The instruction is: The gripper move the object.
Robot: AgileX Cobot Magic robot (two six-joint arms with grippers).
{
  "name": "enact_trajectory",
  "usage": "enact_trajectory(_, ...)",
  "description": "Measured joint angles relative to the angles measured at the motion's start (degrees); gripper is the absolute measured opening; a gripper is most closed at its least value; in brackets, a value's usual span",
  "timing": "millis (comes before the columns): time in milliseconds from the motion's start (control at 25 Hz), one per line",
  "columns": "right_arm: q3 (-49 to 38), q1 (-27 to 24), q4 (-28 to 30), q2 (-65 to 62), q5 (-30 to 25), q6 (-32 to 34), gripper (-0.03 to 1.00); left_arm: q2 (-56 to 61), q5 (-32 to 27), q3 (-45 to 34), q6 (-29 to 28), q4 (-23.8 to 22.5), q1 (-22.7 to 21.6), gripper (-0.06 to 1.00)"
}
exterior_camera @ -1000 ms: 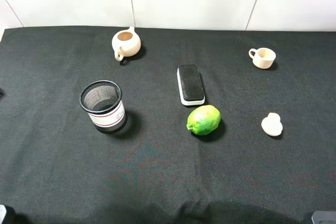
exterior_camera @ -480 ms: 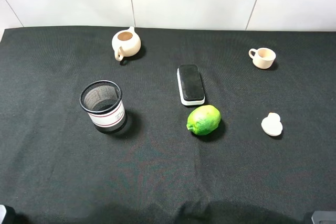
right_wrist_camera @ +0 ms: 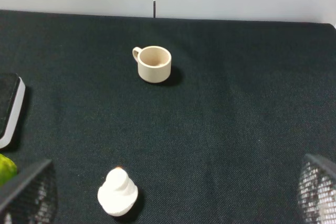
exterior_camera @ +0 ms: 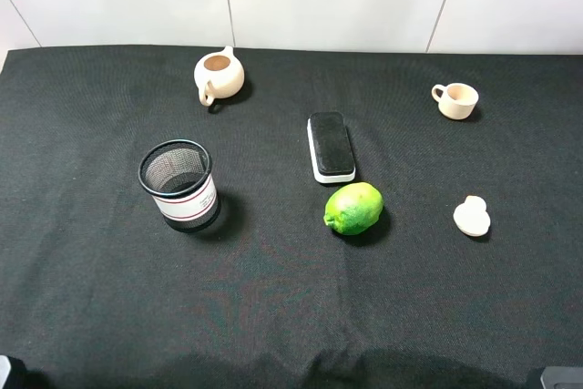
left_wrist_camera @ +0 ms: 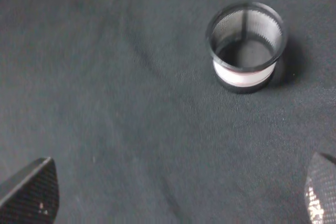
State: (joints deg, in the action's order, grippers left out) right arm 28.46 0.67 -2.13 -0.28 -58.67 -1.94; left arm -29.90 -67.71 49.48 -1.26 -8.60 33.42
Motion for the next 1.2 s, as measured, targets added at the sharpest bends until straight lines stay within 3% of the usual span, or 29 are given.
enact_trajectory(400, 0.0, 0.0, 0.0, 0.0, 0.0, 0.0, 0.69, 12.81, 3.08, -11.29, 0.7, 0.7, -14.15, 0.99)
enact_trajectory(960, 0.0, 0.0, 0.0, 0.0, 0.0, 0.0, 0.69, 24.99, 6.16, -21.04, 0.93, 2.68, -21.38, 0.99)
enact_trajectory(1200, 0.0, 0.0, 0.0, 0.0, 0.0, 0.0, 0.69, 29.73, 6.91, -21.48, 3.26, 3.69, -24.37, 0.99)
